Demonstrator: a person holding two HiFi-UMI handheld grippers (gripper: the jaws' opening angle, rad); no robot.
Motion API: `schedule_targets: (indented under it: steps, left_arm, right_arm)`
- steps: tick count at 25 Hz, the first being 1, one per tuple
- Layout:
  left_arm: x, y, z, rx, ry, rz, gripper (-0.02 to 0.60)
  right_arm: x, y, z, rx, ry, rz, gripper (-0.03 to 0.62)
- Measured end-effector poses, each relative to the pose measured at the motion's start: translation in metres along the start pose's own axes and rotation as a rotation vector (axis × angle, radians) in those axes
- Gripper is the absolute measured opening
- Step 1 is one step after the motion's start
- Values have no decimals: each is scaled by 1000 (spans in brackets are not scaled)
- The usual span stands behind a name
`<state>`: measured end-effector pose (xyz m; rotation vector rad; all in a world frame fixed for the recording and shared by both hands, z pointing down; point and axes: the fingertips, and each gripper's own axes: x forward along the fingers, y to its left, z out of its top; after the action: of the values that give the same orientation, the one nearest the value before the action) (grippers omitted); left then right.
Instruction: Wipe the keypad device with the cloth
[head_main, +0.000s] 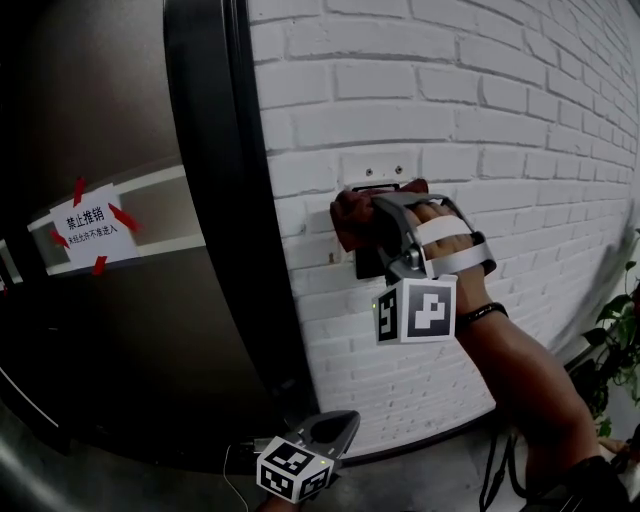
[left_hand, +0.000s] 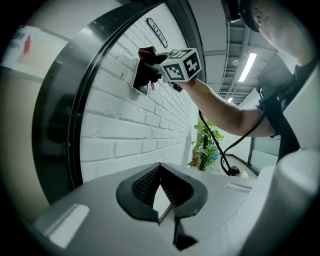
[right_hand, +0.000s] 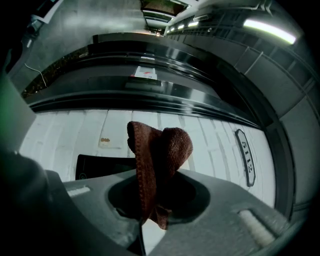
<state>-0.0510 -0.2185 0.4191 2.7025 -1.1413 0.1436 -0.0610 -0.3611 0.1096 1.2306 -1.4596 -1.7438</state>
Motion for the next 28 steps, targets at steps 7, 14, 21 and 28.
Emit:
schedule_targets:
  steps: [7, 14, 21, 28]
  left_arm:
    - [-1, -1, -1, -1, 3, 0, 17]
    - [0, -3, -3, 3, 5, -6, 17]
    - [-1, -4, -6, -6, 6, -4, 17]
    - [-3, -5, -9, -13, 15, 5, 17]
  right_arm:
    - [-8, 19, -5, 9, 10, 28, 52]
    - [-15, 41, -5, -2, 22, 57, 52]
    - [-19, 69, -4, 30, 0, 88, 52]
    - [-31, 83, 1, 14, 5, 141, 52]
